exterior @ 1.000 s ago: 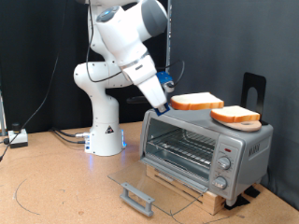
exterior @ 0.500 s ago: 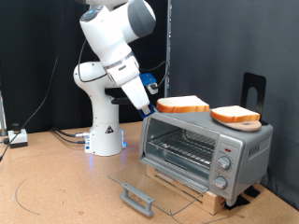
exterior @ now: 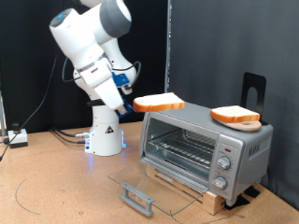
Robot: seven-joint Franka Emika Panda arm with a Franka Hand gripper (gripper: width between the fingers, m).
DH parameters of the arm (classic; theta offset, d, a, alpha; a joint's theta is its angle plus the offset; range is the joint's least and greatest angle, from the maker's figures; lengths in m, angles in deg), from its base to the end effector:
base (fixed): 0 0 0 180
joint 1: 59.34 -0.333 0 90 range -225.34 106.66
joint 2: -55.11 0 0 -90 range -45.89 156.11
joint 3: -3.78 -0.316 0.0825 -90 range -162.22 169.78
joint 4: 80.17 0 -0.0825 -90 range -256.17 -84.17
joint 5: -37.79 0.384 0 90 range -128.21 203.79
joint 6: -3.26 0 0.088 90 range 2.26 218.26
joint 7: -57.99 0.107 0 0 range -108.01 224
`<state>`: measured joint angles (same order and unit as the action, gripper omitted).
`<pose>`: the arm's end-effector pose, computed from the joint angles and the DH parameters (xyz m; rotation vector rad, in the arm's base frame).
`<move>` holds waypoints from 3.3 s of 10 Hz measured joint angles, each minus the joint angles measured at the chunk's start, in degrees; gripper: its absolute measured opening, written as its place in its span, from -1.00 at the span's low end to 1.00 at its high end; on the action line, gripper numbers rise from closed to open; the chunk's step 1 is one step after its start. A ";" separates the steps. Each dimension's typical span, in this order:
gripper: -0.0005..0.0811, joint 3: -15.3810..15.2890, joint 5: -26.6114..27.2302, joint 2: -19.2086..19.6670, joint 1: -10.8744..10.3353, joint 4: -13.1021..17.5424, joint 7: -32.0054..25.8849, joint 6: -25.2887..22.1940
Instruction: Make a piece of toast with the oven
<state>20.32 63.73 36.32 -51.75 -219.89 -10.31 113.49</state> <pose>0.3944 -0.1444 0.4139 -2.5182 -0.7665 -0.2887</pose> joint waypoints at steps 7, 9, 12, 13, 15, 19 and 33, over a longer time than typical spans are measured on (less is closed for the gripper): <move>-0.02 1.68 -4.03 1.43 2.26 -1.25 -3.12 0.87; -0.02 1.73 -6.57 4.58 2.38 -3.38 -5.91 5.85; -0.02 1.63 -6.51 10.91 2.31 -5.06 -9.87 14.10; -0.02 1.51 -5.58 12.88 2.12 -5.08 -11.18 15.54; -0.02 0.83 -3.08 15.38 1.56 -5.09 -13.95 16.67; -0.02 -3.56 -2.34 15.52 -1.17 -7.25 -14.59 19.30; -0.02 -18.36 -14.73 3.47 -5.56 -20.01 -3.47 39.03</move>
<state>1.96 49.01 39.79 -57.31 -239.90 -13.78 152.52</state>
